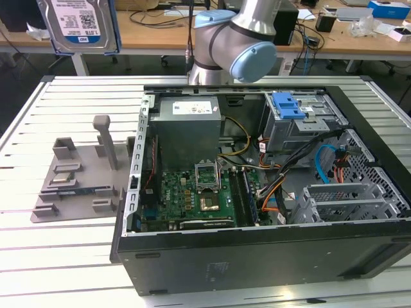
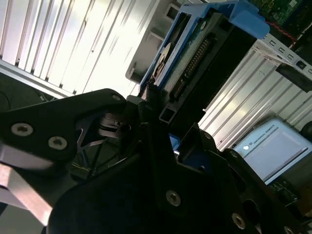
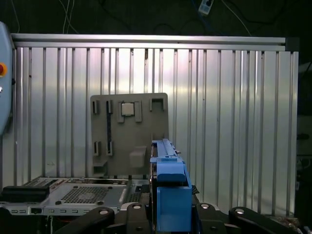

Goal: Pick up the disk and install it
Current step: 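Pick up the disk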

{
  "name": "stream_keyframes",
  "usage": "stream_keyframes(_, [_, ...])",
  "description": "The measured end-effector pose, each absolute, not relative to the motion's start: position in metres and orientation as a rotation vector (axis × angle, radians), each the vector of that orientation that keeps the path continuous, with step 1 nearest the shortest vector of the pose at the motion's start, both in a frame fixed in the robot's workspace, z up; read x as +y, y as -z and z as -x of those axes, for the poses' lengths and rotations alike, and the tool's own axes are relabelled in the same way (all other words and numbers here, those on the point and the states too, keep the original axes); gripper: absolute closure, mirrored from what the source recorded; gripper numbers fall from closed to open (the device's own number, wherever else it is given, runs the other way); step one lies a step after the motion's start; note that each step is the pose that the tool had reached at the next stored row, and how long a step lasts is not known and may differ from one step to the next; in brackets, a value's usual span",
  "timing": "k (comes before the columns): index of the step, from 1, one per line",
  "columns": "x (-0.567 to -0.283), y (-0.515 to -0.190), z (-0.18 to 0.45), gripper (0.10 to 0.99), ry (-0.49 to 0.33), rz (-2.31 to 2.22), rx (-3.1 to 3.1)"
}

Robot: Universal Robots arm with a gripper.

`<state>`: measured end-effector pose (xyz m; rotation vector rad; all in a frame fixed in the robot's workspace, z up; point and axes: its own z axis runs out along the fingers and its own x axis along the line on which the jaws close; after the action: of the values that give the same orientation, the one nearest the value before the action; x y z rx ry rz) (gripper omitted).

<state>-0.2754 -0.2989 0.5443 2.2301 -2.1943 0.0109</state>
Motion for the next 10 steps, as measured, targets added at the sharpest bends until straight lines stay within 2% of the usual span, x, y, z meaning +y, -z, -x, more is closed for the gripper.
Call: stream_keyframes(10, [-0.299,-0.544,0.233,0.722,-0.011,-2.230,-2.194])
